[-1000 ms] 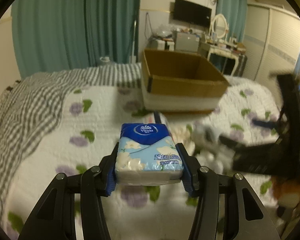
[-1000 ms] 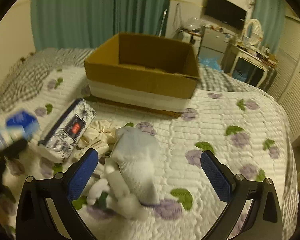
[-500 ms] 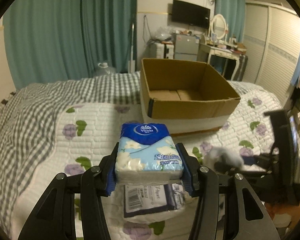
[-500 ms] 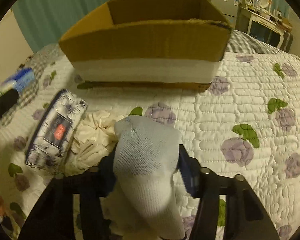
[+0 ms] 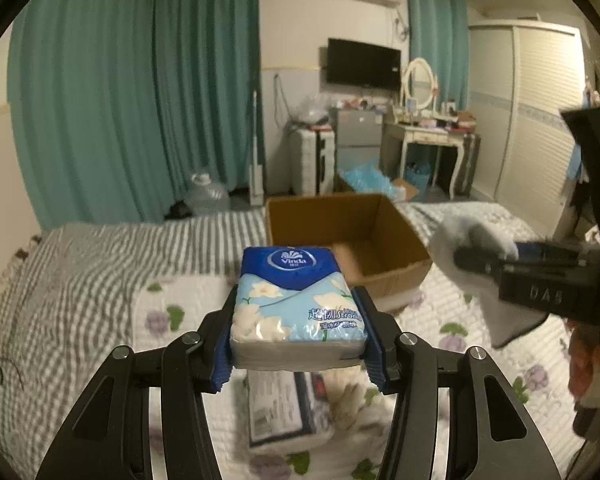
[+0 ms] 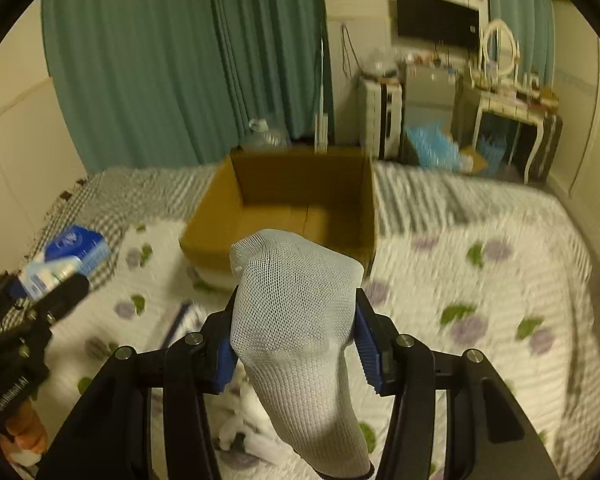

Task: Organize soft objects
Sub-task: 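Carry both items over the cardboard box and open both grippers to drop them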

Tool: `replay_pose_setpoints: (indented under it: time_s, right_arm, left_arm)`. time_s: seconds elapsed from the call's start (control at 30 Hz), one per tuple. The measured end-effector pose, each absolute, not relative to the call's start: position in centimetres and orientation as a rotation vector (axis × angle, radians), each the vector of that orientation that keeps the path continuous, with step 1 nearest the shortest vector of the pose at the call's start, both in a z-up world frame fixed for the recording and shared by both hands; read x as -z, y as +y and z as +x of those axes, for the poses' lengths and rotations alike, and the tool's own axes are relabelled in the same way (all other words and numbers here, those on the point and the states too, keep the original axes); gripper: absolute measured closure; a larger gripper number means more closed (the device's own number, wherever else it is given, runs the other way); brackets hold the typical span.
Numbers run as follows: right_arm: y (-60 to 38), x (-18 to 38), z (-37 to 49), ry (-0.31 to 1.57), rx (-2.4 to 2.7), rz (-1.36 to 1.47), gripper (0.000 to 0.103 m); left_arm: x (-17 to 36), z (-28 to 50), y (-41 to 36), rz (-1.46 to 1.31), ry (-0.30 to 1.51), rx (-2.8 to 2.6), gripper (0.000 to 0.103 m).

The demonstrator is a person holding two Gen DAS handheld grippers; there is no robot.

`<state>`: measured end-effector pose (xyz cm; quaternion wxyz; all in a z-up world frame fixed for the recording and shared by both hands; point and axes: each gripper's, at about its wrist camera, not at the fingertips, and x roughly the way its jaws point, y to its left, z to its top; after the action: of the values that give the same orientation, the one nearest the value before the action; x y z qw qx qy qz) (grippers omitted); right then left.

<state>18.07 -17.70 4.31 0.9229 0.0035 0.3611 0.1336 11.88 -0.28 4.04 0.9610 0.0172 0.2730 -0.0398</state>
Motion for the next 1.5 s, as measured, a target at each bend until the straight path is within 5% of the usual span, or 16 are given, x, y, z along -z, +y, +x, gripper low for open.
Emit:
replay_pose_setpoints:
  time_s: [0.33,0.67,0.77,0.83,1.13,1.5]
  right_arm:
    - [-16.6,-9.5,25.6,0.651,-0.261,-0.027,0.054]
    - [-16.4,-4.2,36.4,0.713,-0.283,0.031,0.053]
    - [-16.7,-3.2,38.1,0.713,-0.270,0.038,0.044]
    - [-17.2,-3.0,37.8,0.693,-0.266,0.055,0.022]
    - [-18.9,-8.2,33.5,0.619,-0.222,0.041,0.016]
    - [-19.1,-17.3,18.0,0.520,-0.201,-0.107,0.007]
  left_arm:
    - [-4.9,22.3,-1.4,0.047,0.537,0.102,0.052]
    - [0.6,31.1,-2.2,0.081,0.586,0.154,0.048]
    - [1.4,32.0,-2.7,0.110,0.599,0.160,0.042]
    - [1.5,32.0,-2.7,0.117,0.599,0.148,0.035]
    - [-3.3,28.2,-1.8,0.078,0.535,0.106,0.025]
    - [-11.8,15.0,-0.1,0.190,0.389,0.092,0.004]
